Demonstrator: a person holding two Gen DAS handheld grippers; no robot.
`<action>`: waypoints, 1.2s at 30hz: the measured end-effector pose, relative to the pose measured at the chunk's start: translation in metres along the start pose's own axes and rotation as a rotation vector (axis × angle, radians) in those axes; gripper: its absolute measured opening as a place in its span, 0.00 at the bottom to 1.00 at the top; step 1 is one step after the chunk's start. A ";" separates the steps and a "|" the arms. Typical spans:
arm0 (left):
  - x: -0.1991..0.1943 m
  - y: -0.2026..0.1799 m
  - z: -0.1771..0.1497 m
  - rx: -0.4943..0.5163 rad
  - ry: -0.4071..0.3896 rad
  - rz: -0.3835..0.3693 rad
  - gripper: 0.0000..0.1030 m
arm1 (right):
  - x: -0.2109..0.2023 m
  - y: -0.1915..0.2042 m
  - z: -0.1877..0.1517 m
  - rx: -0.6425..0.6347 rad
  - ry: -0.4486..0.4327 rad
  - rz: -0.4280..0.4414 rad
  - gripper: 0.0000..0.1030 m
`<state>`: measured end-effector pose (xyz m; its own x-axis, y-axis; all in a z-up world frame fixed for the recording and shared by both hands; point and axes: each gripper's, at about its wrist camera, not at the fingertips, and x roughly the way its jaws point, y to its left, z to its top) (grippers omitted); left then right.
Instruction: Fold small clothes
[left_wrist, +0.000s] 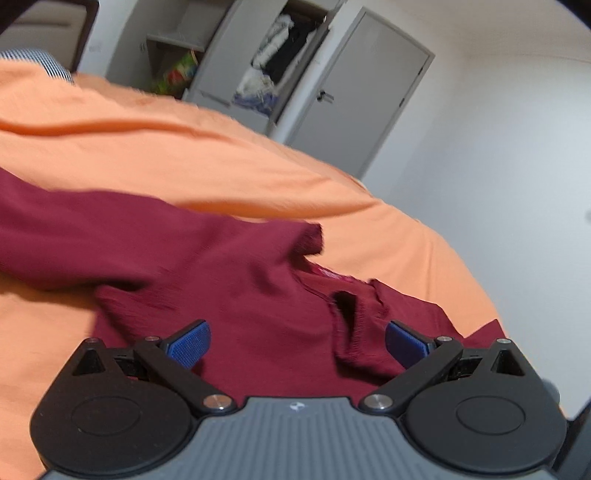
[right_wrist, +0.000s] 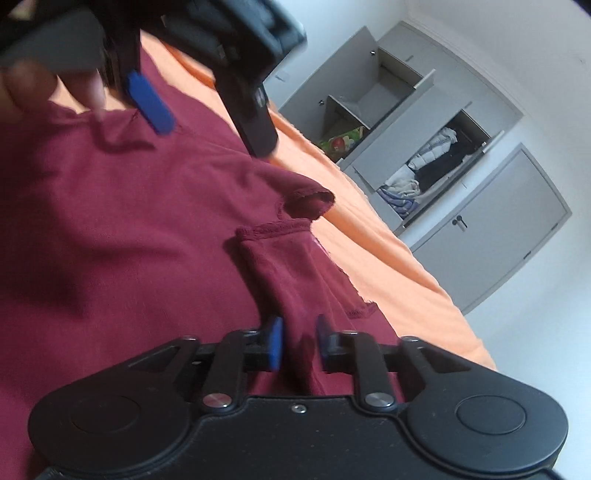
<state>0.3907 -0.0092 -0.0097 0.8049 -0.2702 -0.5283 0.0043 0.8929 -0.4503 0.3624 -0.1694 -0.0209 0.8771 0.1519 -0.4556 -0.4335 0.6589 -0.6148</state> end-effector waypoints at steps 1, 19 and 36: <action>0.007 -0.002 0.001 -0.002 0.014 -0.008 1.00 | -0.005 -0.003 -0.006 0.019 -0.003 -0.001 0.48; 0.055 -0.058 0.007 0.112 0.047 -0.018 0.01 | -0.083 -0.098 -0.090 0.428 -0.004 -0.235 0.97; 0.025 -0.010 0.014 0.186 -0.081 0.179 0.01 | -0.034 -0.135 -0.109 0.648 0.111 -0.336 0.99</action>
<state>0.4191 -0.0198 -0.0090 0.8474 -0.0795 -0.5250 -0.0393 0.9766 -0.2113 0.3686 -0.3443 0.0073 0.9000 -0.1877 -0.3934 0.0941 0.9649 -0.2450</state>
